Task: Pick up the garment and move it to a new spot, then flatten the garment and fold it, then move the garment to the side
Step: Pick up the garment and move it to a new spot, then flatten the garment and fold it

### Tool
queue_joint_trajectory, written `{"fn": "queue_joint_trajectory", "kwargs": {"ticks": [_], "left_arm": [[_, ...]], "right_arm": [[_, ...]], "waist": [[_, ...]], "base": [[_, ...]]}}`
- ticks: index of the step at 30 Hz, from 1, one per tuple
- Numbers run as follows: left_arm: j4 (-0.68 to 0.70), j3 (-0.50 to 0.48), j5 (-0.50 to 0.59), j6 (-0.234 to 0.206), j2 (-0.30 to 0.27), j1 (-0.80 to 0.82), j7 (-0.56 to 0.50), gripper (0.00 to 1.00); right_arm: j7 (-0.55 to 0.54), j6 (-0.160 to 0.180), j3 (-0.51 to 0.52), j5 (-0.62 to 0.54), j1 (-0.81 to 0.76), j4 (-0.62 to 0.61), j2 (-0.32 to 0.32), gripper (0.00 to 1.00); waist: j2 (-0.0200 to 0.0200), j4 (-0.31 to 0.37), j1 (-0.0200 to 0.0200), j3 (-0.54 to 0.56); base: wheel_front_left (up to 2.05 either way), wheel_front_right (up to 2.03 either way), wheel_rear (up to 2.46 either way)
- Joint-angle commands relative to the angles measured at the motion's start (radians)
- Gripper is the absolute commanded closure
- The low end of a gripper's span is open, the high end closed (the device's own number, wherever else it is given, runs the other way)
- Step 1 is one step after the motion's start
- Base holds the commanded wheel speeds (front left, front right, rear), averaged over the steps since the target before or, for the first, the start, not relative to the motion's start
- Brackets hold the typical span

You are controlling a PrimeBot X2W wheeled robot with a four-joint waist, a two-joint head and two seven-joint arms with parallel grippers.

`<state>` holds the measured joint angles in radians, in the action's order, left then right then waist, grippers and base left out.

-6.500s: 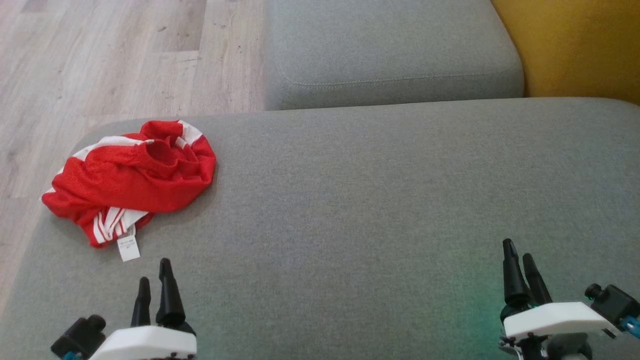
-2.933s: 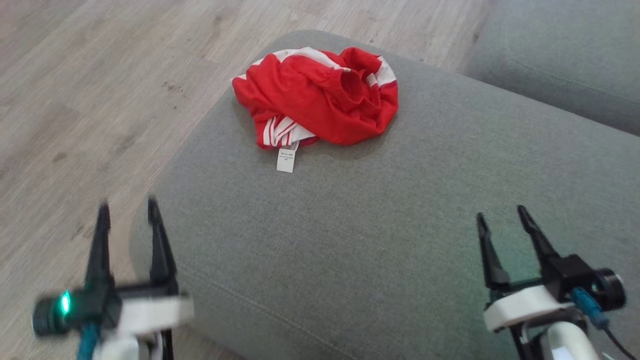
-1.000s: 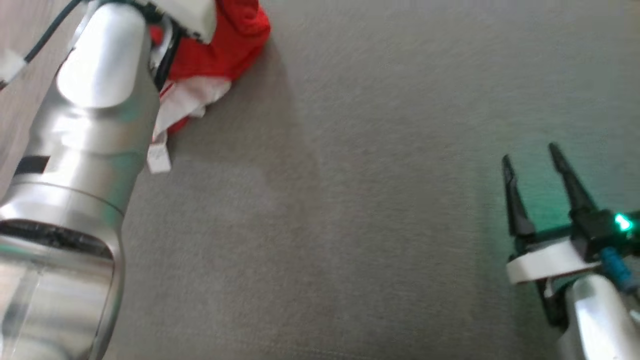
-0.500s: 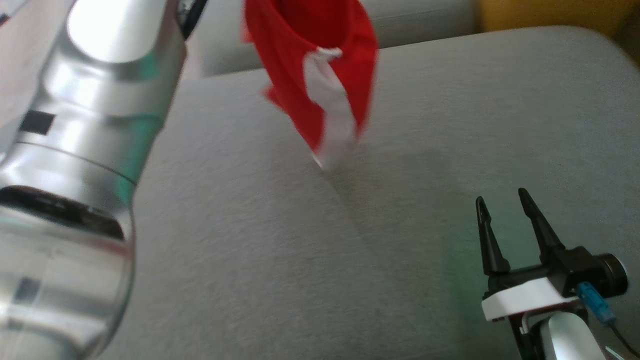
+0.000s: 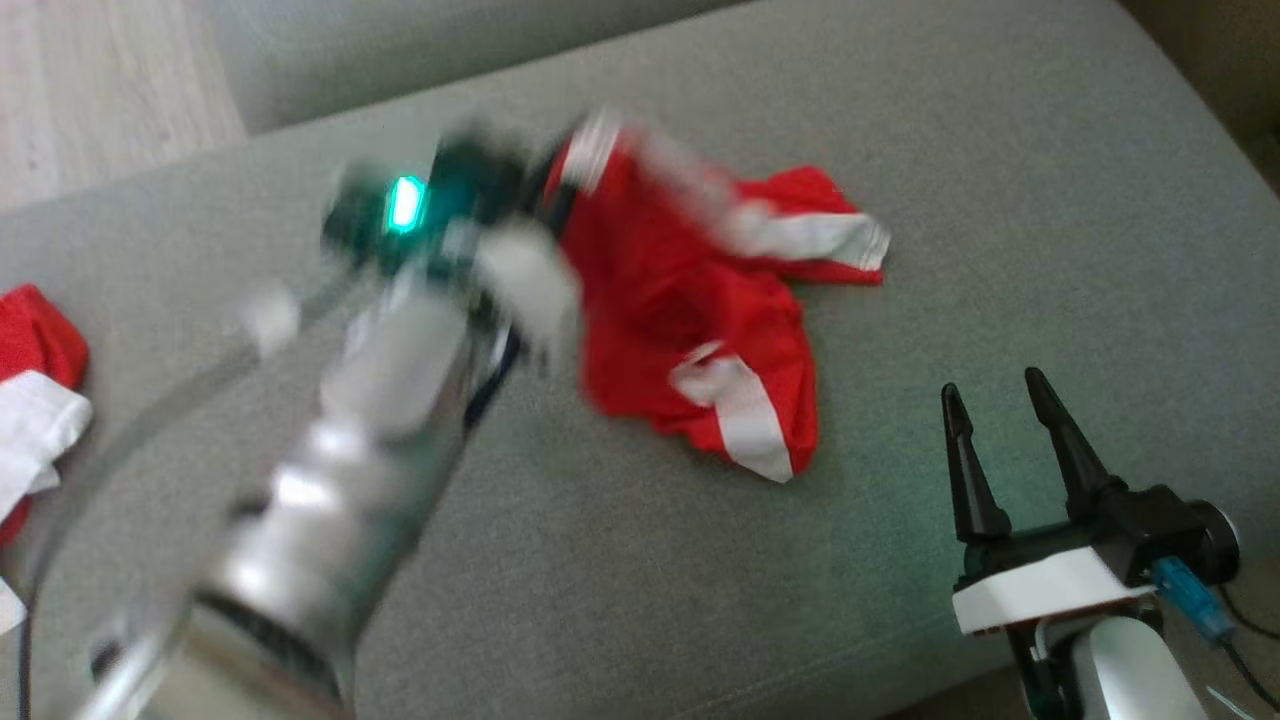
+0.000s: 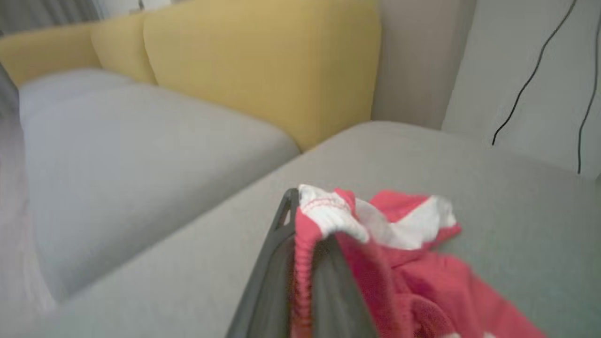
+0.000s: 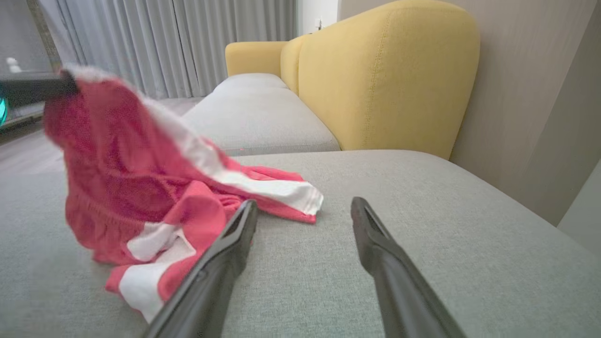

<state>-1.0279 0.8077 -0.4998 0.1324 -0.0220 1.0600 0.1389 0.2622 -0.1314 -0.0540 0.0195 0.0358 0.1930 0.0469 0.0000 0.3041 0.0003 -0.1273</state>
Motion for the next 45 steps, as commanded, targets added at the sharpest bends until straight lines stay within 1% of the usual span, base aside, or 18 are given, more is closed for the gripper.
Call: {"fn": "queue_joint_trajectory", "kwargs": {"ticks": [1, 3, 4, 7, 8, 11, 12, 13, 15, 18, 20, 24, 26, 27, 30, 45], "left_arm": [[-0.001, -0.034, -0.027, -0.007, -0.032, -0.011, 0.035, 1.0], [-0.028, -0.07, -0.068, -0.025, -0.034, -0.093, 0.073, 1.0], [-0.035, -0.086, -0.088, -0.027, -0.034, -0.134, 0.089, 0.0], [-0.012, -0.132, -0.117, -0.054, -0.036, -0.251, 0.12, 0.0], [0.024, -0.154, -0.116, -0.069, -0.04, -0.291, 0.121, 0.0], [0.226, -0.253, -0.061, -0.137, -0.067, -0.444, 0.122, 0.0], [0.383, -0.329, 0.003, -0.171, -0.078, -0.572, 0.122, 0.0], [0.454, -0.366, 0.033, -0.18, -0.076, -0.641, 0.122, 0.0], [0.576, -0.437, 0.083, -0.189, -0.065, -0.774, 0.123, 0.0], [0.73, -0.524, 0.152, -0.189, -0.047, -0.937, 0.123, 0.0], [0.812, -0.562, 0.196, -0.184, -0.039, -1.015, 0.123, 0.0], [0.94, -0.601, 0.259, -0.18, -0.03, -1.137, 0.123, 0.0], [0.981, -0.611, 0.279, -0.186, -0.029, -1.185, 0.123, 0.0], [0.996, -0.615, 0.268, -0.191, -0.029, -1.207, 0.123, 0.0], [1.012, -0.62, 0.272, -0.196, -0.029, -1.25, 0.123, 0.0], [0.988, -0.644, 0.305, -0.201, -0.028, -1.286, 0.123, 0.0]], "right_arm": [[0.0, 0.001, -0.024, 0.01, 0.039, -0.027, 0.003, 0.0], [0.0, 0.001, -0.025, 0.007, 0.042, -0.023, 0.003, 0.0], [0.0, 0.001, -0.022, 0.007, 0.041, -0.023, 0.003, 0.0], [0.0, 0.001, -0.007, -0.001, 0.029, -0.021, 0.003, 0.0], [0.0, 0.001, -0.001, -0.004, 0.021, -0.019, 0.003, 0.0], [0.0, 0.001, 0.014, -0.003, -0.008, -0.007, 0.003, 0.0], [0.0, 0.001, 0.018, 0.002, -0.027, 0.0, 0.003, 0.0], [0.0, 0.001, 0.015, 0.005, -0.038, 0.002, 0.003, 0.0], [0.0, 0.001, 0.004, 0.01, -0.062, 0.007, 0.003, 0.0], [0.0, 0.001, -0.006, 0.023, -0.096, 0.007, 0.003, 0.0], [0.0, 0.001, -0.01, 0.031, -0.114, 0.003, 0.003, 0.0], [0.0, 0.001, -0.021, 0.062, -0.15, -0.011, 0.003, 0.0], [0.0, 0.001, -0.018, 0.069, -0.17, -0.017, 0.003, 0.0], [0.0, 0.001, -0.017, 0.071, -0.18, -0.021, 0.003, 0.0], [0.0, 0.001, -0.022, 0.085, -0.205, -0.033, 0.003, 0.0], [0.0, 0.001, -0.042, 0.095, -0.231, -0.05, 0.003, 0.0]], "waist": [[0.0, 0.002, -0.0003, -0.028], [0.0, -0.005, -0.0003, -0.035], [0.0, -0.012, -0.0003, -0.038], [0.0, -0.047, -0.0003, -0.032], [0.0, -0.064, -0.0003, -0.026], [0.0, -0.115, -0.0003, 0.001], [0.0, -0.149, -0.0003, 0.025], [0.0, -0.166, -0.0003, 0.04], [0.0, -0.199, -0.0003, 0.076], [0.0, -0.239, -0.0003, 0.116], [0.0, -0.263, -0.0003, 0.14], [0.0, -0.295, -0.0003, 0.187], [0.0, -0.305, -0.0003, 0.209], [0.0, -0.309, -0.0003, 0.218], [0.0, -0.317, -0.0003, 0.24], [0.0, -0.323, -0.0003, 0.253]], "base": [[0.0, 0.0, 0.0], [0.0, 0.0, 0.0], [0.0, 0.0, 0.0], [0.0, 0.0, 0.0], [0.0, 0.0, 0.0], [0.0, 0.0, 0.0], [0.0, 0.0, 0.0], [0.0, 0.0, 0.0], [0.0, 0.0, 0.0], [0.0, 0.0, 0.0], [0.0, 0.0, 0.0], [0.0, 0.0, 0.0], [0.0, 0.0, 0.0], [0.0, 0.0, 0.0], [0.0, 0.0, 0.0], [0.0, 0.0, 0.0]]}}
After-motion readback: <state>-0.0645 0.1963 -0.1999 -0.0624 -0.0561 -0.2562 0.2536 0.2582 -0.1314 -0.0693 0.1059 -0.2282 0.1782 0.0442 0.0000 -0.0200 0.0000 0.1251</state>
